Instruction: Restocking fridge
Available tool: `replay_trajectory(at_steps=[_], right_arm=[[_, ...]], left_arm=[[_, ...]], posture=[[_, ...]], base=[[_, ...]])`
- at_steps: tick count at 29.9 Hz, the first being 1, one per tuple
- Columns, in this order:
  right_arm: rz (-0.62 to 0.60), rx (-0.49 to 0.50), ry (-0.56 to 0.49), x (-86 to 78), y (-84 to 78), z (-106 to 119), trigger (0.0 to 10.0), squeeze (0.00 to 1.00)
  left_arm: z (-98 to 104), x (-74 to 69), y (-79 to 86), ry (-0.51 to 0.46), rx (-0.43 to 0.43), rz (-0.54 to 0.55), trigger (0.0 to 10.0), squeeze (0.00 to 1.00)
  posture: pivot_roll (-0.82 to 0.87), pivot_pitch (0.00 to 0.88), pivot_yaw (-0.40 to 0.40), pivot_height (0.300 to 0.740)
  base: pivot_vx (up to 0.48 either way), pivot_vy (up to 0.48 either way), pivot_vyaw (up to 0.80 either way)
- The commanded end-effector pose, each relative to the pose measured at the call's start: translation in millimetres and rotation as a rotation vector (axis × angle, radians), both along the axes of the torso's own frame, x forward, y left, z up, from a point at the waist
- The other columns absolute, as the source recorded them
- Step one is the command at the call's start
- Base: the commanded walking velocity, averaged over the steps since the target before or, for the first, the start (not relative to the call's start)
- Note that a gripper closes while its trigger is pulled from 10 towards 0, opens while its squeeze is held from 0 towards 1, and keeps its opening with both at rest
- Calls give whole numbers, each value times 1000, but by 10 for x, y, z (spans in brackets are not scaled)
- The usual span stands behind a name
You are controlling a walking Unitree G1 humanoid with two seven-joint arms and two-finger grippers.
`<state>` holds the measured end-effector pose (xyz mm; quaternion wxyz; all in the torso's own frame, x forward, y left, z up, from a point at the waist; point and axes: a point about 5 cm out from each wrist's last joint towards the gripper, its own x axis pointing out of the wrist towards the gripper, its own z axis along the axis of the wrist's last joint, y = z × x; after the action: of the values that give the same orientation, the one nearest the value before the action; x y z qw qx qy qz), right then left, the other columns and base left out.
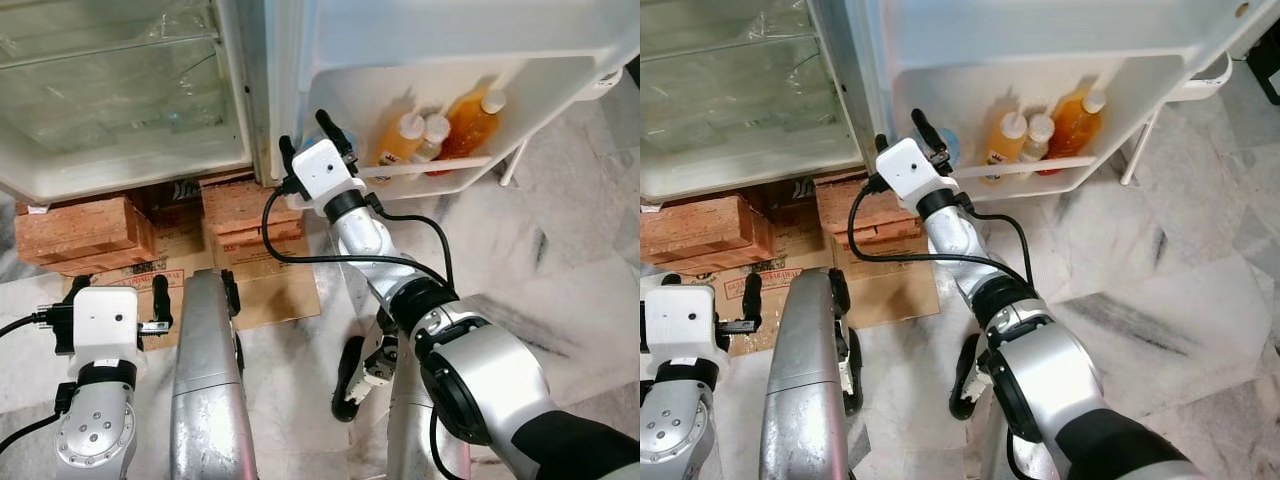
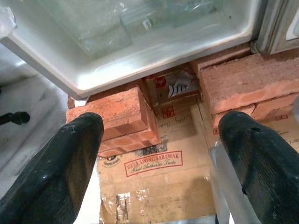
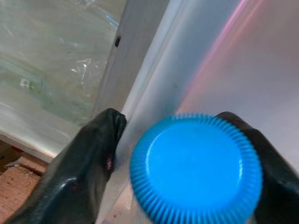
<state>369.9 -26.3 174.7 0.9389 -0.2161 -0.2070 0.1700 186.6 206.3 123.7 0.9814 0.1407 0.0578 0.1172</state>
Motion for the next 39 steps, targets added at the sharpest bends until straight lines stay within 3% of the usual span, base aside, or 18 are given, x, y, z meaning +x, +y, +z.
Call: replay_trajectory(at_steps=[1, 21, 32, 36, 39], right_arm=[[-258, -25, 158, 90, -524, -325, 10000, 1000], [-423, -89, 2, 207, -886, -64, 10000, 1000], [-551, -95, -76, 274, -1291, 168, 10000, 1000], [-503, 16, 29, 280, -1393, 134, 10000, 1000], [-398, 144, 140, 261, -1395, 36, 10000, 1000]], left_arm=[[-78, -41, 21, 45, 6, 9, 10000, 0], [-98, 51, 29, 35, 5, 13, 10000, 0], [-93, 191, 16, 4, 4, 10, 10000, 0], [-86, 241, 24, -9, 5, 9, 10000, 0], [-78, 281, 48, -17, 7, 10, 10000, 0]], posture=[[327, 497, -100, 536], [296, 476, -108, 536], [267, 436, -111, 536], [256, 419, -115, 536], [250, 402, -116, 536]], base=[[0, 0, 0], [0, 0, 0], [0, 0, 0], [0, 0, 0], [0, 0, 0]])
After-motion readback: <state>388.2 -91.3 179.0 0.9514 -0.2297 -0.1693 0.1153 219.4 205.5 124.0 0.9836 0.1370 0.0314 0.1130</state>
